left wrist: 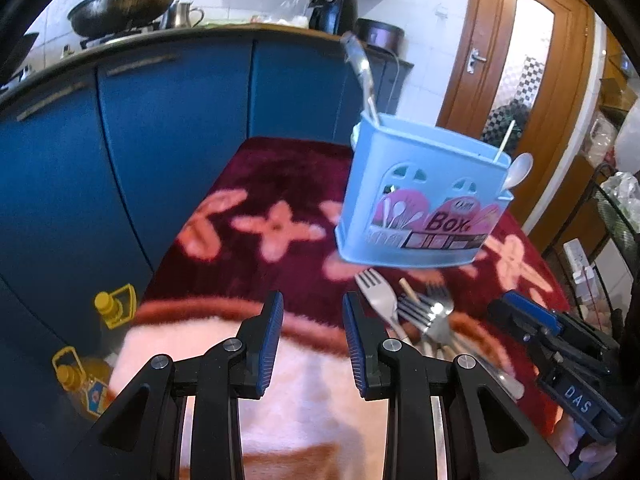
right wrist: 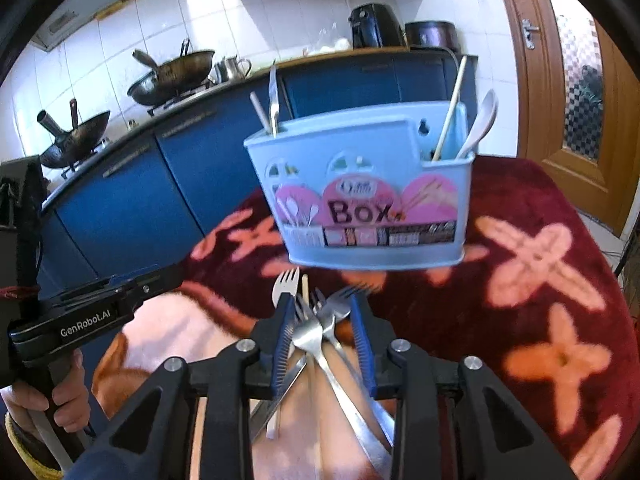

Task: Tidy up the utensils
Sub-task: 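Move both open tools down to the forks on the cloth, then grasp a silver fork with the right tool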

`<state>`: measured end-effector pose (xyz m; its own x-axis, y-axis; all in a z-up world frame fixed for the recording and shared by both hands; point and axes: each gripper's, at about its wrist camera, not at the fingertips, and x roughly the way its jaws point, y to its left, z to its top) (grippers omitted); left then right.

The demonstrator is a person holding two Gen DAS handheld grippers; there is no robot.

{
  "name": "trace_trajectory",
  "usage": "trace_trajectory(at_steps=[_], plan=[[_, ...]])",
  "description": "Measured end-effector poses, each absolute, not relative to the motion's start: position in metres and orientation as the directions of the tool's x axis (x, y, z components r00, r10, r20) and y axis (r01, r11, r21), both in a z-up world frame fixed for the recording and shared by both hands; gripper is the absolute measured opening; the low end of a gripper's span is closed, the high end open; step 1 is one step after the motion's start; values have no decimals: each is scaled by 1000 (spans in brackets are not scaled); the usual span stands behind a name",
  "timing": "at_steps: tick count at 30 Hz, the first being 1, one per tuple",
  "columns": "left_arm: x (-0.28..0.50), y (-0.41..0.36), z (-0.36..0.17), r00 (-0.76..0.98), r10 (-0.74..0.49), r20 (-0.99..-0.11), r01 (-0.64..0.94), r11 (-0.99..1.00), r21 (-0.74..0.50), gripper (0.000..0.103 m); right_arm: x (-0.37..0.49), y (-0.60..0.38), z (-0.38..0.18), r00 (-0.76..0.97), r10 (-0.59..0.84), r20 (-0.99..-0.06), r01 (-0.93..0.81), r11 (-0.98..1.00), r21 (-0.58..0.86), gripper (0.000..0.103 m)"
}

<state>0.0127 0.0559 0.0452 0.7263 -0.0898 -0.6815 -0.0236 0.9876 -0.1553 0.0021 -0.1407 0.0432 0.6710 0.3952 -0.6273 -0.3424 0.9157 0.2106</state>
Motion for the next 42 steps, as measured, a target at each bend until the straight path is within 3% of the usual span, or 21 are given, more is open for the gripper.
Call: trace_trajectory(at_steps=[16,28,33,42], plan=[[20,67,19,691,-100,-716,-61,979,-196,31,17,-99,11,605,331,-724,-405,911,78,36],[21,71,13,683,-118,-721,-66,973,-222,31,18,-81,8,636,256,-728,-427,902,-55,38],[21,71,13,686,-118,-718,-66,972,-224,31,16,-74,7,648,212,-731,-427,897,-119,30],[21,66,15,684,-121,-719,-55,975,-216,31,23,-104,18,655,260,-710,-355,935,15,29]])
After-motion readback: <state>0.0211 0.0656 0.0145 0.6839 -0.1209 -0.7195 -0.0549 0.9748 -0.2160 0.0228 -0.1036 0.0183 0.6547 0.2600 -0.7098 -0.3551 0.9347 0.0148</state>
